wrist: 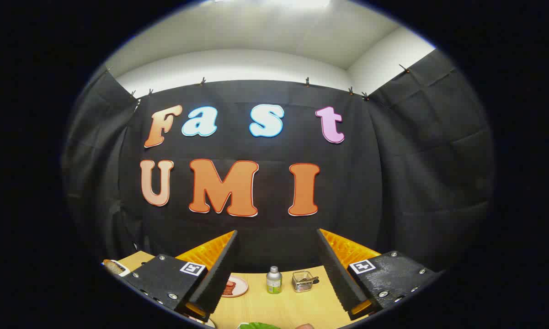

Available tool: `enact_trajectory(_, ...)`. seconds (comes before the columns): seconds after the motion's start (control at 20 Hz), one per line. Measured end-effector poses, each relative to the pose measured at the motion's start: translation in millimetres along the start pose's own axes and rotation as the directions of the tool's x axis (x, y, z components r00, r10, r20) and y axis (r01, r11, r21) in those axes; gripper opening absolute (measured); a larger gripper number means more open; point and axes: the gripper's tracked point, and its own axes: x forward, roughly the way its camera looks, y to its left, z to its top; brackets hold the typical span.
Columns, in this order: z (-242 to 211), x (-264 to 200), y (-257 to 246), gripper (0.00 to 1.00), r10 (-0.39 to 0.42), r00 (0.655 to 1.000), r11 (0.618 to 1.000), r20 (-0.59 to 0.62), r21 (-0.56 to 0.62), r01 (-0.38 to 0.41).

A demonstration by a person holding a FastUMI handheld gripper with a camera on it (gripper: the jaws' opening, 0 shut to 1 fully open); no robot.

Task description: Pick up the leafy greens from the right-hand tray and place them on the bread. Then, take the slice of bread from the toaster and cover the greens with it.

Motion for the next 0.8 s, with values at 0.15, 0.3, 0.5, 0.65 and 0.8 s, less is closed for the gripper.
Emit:
enact_trajectory(0.15, 10, 1, 15, 0.99, 0.026, 0.999, 0.999, 0.029, -0.036, -0.025)
enact_trajectory(0.3, 9, 3, 25, 0.99, 0.039, 0.999, 0.998, 0.020, -0.043, -0.038)
enact_trajectory(0.5, -2, 5, 30, 0.99, 0.060, 0.998, 0.998, -0.016, -0.018, -0.060)
enact_trajectory(0.65, -8, 9, 21, 1.00, 0.039, 0.999, 0.998, -0.020, -0.046, -0.040)
enact_trajectory(0.8, -14, 9, 16, 1.00, 0.035, 0.999, 0.998, -0.027, -0.049, -0.036)
